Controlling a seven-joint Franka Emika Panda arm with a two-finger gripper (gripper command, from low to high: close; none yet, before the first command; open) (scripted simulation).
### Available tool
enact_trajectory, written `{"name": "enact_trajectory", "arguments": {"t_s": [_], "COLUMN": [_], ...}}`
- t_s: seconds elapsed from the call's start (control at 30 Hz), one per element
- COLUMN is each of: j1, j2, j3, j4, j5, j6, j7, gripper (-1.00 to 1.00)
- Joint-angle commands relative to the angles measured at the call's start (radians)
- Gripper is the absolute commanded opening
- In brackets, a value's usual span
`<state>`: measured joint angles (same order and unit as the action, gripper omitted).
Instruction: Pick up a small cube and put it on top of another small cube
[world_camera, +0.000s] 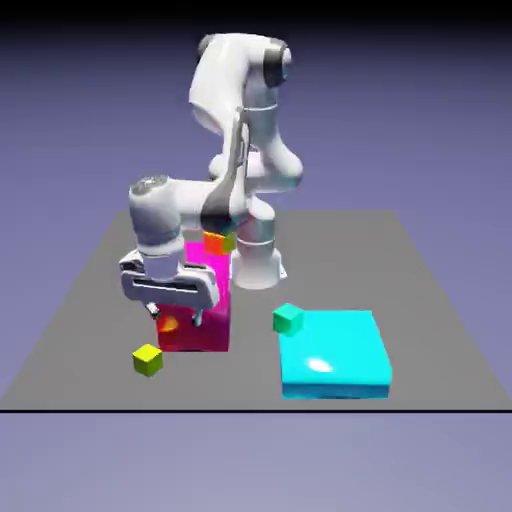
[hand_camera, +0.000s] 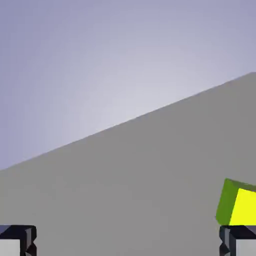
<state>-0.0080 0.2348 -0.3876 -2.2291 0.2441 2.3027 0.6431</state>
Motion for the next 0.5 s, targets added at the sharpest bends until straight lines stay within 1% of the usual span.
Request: {"name": "enact_trajectory", "arguments": {"t_s": [0.0, 0.3, 0.37, 0.47], "j1": [-0.001, -0.009, -0.009, -0.026], "j2": [0.036, 0.362, 0.374, 0.457], "j3": [-0.017, -0.175, -0.18, -0.131], "j4": [0.026, 0.262, 0.27, 0.213], "j5": [0.011, 0.11, 0.113, 0.176], "j6": [-0.033, -0.331, -0.341, -0.211], "j7": [-0.004, -0.044, -0.045, -0.083], "gripper": [0.0, 0.0, 0.0, 0.0]}}
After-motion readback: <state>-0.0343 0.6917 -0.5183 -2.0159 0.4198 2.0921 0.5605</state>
